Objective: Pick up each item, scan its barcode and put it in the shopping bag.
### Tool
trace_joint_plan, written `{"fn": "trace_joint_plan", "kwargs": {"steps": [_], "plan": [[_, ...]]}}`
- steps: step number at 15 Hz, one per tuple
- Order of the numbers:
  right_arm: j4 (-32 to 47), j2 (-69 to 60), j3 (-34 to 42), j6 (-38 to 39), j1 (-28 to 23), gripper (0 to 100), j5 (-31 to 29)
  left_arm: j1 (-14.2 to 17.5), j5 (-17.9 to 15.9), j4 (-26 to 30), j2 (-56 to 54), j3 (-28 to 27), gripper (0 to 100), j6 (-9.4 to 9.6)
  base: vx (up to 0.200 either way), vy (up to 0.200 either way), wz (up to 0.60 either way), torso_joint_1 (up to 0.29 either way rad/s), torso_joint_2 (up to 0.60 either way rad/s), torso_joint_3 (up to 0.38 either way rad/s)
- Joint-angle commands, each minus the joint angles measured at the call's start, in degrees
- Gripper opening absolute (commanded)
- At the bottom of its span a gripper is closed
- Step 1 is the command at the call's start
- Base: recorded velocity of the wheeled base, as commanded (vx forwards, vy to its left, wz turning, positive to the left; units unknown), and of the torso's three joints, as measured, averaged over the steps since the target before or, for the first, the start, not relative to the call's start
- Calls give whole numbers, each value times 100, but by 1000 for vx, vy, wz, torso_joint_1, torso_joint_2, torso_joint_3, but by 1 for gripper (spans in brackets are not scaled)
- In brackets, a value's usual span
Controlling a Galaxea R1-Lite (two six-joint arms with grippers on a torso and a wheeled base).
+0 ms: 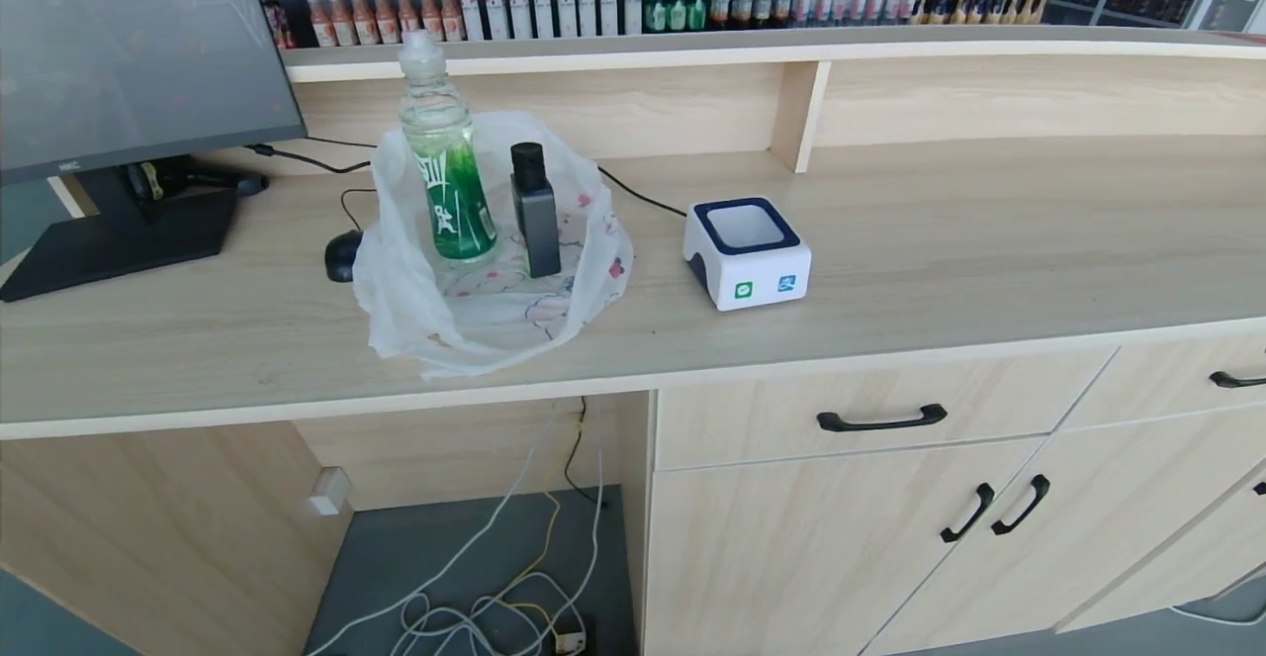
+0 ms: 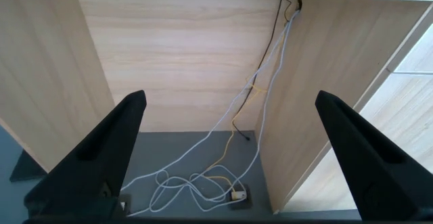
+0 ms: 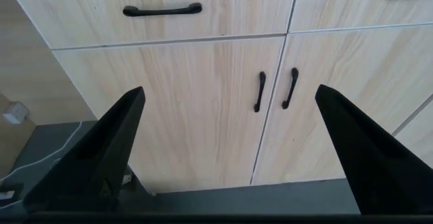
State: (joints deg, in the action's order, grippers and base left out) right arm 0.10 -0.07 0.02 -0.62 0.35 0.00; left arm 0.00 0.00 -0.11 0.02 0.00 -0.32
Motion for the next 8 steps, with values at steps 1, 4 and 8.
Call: {"fn": "trace_joint_plan", "kwargs": {"steps": [1, 4, 8], "plan": [[-10, 7, -2, 1, 0, 100, 0, 0, 0, -7, -2, 0, 100, -3, 0, -200, 0, -51, 105, 41], [-10, 7, -2, 1, 0, 100, 0, 0, 9, -7, -2, 0, 100, -3, 0, -200, 0, -15, 33, 17], [-10, 7, -2, -8, 0, 100, 9, 0, 0, -7, -2, 0, 100, 5, 0, -150, 0, 1, 5, 2]]}}
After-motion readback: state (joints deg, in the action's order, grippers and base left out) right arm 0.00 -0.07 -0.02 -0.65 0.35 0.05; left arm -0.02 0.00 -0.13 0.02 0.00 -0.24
